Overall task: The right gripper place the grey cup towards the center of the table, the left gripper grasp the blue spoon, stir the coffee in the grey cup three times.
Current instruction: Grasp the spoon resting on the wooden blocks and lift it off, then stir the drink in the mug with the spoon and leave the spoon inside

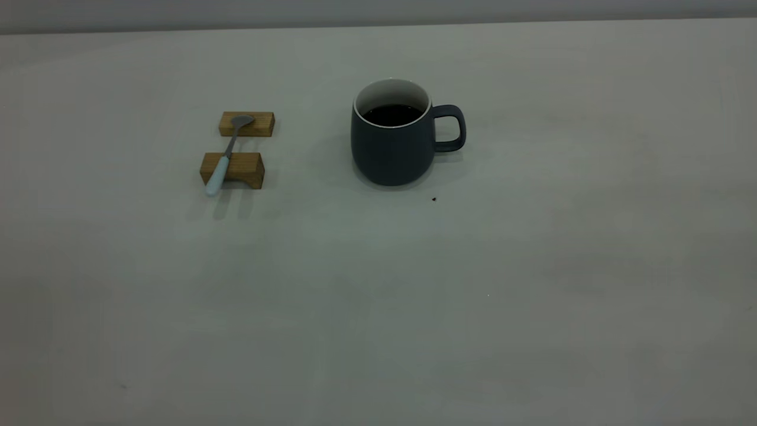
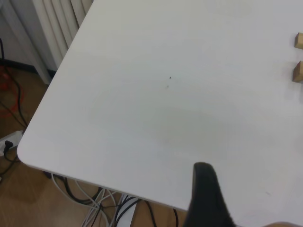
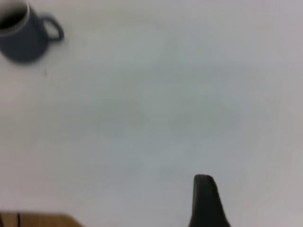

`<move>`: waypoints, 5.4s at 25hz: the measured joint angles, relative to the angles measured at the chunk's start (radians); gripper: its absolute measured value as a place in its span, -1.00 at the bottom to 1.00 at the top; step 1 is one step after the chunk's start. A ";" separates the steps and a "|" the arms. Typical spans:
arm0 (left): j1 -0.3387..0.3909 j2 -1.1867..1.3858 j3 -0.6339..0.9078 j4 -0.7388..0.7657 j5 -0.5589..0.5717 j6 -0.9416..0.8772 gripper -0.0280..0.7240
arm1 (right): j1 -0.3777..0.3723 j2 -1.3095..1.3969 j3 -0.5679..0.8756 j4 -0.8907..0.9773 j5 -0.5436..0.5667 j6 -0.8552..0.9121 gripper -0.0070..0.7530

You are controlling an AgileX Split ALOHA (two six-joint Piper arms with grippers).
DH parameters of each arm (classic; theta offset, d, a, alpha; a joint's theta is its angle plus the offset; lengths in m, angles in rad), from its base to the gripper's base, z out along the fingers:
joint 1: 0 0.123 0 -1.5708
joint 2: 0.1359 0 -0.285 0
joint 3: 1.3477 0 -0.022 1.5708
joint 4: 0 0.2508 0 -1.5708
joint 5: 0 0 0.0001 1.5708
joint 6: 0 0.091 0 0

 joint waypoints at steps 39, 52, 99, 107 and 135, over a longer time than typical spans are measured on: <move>0.000 0.281 -0.059 -0.020 -0.136 0.046 0.60 | -0.001 -0.072 0.000 0.004 0.006 0.000 0.43; 0.000 1.140 -0.214 -0.227 -0.403 0.180 0.60 | -0.001 -0.072 0.000 0.004 0.006 0.000 0.43; -0.330 2.434 -0.928 -0.232 -0.663 -0.035 0.52 | -0.001 -0.072 0.000 0.004 0.006 0.000 0.40; -0.330 2.435 -0.930 -0.232 -0.664 -0.055 -0.51 | -0.001 -0.072 0.000 0.005 0.006 0.000 0.40; -0.331 2.155 -1.015 -1.441 -0.268 -0.069 -0.56 | -0.001 -0.072 0.000 0.006 0.006 0.000 0.40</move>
